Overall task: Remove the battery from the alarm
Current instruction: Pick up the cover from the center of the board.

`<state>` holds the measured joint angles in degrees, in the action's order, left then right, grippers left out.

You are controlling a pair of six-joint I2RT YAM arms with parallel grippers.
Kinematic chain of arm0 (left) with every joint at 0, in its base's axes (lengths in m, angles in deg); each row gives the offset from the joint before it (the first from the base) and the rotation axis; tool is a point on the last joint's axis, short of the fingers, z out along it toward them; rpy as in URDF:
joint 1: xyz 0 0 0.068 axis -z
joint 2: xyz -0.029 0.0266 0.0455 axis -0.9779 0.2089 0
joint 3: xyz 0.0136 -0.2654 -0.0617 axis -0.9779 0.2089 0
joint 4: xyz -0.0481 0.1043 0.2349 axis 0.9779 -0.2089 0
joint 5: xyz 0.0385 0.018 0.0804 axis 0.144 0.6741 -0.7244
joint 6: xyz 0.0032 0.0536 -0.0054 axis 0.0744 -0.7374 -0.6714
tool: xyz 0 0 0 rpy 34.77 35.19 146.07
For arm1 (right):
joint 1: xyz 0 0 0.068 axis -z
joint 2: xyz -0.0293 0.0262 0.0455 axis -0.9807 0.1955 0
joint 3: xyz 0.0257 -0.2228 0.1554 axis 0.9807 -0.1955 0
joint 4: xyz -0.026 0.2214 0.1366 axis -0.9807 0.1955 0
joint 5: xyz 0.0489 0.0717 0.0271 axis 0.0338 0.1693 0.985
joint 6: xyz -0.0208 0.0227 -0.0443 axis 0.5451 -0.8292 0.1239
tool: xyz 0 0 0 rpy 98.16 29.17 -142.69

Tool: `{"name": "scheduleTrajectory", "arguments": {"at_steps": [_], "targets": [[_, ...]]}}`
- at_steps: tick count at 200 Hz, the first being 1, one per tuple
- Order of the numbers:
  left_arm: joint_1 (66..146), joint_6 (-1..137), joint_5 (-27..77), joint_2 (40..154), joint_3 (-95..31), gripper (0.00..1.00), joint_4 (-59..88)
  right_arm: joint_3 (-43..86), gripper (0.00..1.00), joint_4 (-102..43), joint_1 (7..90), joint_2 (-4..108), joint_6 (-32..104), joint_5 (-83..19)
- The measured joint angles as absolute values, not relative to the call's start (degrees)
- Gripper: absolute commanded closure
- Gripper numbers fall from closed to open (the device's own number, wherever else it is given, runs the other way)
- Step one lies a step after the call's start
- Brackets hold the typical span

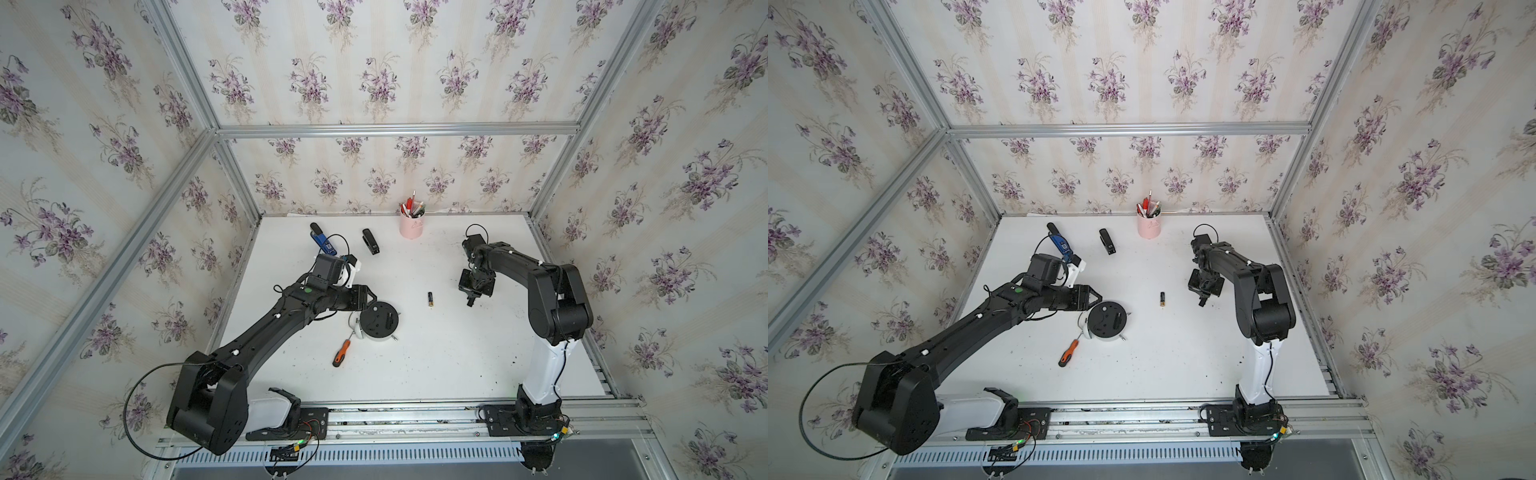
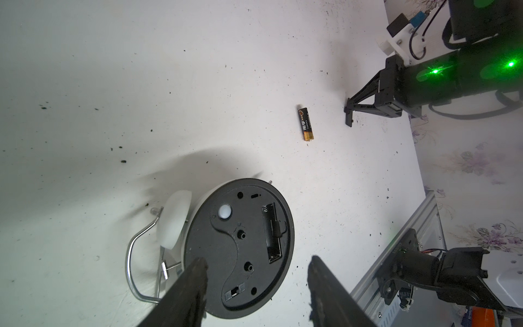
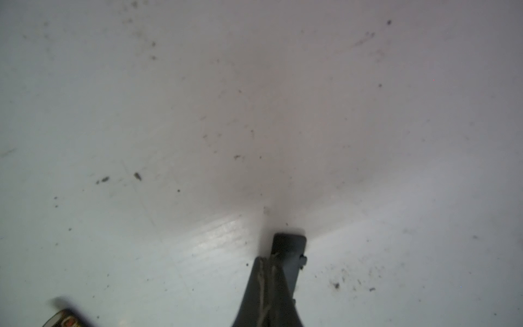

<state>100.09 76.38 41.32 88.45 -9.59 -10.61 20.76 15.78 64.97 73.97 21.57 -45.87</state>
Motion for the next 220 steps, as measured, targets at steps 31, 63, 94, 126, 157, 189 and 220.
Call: {"name": "scheduleTrajectory", "arguments": {"at_steps": [31, 63, 94, 126, 157, 189, 220], "targets": [[100.07, 76.43, 41.84, 85.83, -11.78, 0.38, -11.40, 20.87, 1.00, 13.27, 65.27, 62.67, 19.89, -39.75], [100.09, 79.79, 45.80, 79.90, -12.31, 0.33, -8.65, 15.38, 1.00, -0.24, 66.35, 47.59, 12.32, -24.94], [102.63, 91.42, 49.23, 70.85, -3.85, 0.23, 8.34, 4.08, 1.00, -25.92, 65.84, 37.45, -5.86, -11.67], [112.51, 100.25, 42.61, 66.72, 0.07, 0.21, 27.46, 2.88, 1.00, -50.75, 62.37, 34.45, -23.24, -8.13], [118.52, 106.59, 30.61, 69.41, 0.24, 0.20, 44.12, 4.89, 1.00, -68.81, 55.50, 34.17, -34.36, -10.18], [122.10, 109.82, 20.73, 72.60, -4.59, 0.20, 54.61, 5.63, 1.00, -83.25, 47.64, 34.26, -40.75, -16.37], [124.81, 112.18, 15.44, 78.55, -9.75, 0.20, 67.46, 4.56, 1.00, -91.76, 40.71, 34.39, -42.52, -20.83]]}}
